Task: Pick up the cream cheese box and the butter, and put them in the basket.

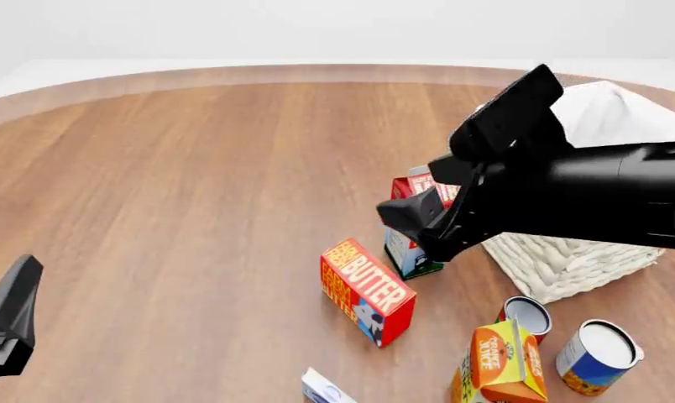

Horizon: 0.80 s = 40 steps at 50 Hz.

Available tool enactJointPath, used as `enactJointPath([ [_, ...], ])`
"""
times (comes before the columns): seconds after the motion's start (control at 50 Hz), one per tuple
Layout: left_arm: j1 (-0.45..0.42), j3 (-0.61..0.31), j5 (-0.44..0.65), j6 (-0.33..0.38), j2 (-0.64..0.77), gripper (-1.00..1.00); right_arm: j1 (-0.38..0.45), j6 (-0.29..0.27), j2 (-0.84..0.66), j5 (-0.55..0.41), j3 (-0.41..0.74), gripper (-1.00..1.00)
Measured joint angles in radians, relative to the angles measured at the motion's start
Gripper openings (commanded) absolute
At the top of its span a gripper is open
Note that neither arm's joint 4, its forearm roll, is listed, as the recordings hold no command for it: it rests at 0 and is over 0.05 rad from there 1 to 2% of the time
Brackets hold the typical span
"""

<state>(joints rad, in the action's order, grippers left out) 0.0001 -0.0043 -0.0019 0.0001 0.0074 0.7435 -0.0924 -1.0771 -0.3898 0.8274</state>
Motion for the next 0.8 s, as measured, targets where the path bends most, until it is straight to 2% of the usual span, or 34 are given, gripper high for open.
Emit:
enactJointPath([
  [0.44, 0.0, 0.0, 0.0, 0.0, 0.0, 1.0, 0.022, 0.08, -0.085, 0.03, -0.007, 1.0],
  [0.8, 0.0, 0.0, 0.0, 0.0, 0.0, 1.0, 0.04, 0.117, -0.149, 0.04, -0.003, 1.0],
])
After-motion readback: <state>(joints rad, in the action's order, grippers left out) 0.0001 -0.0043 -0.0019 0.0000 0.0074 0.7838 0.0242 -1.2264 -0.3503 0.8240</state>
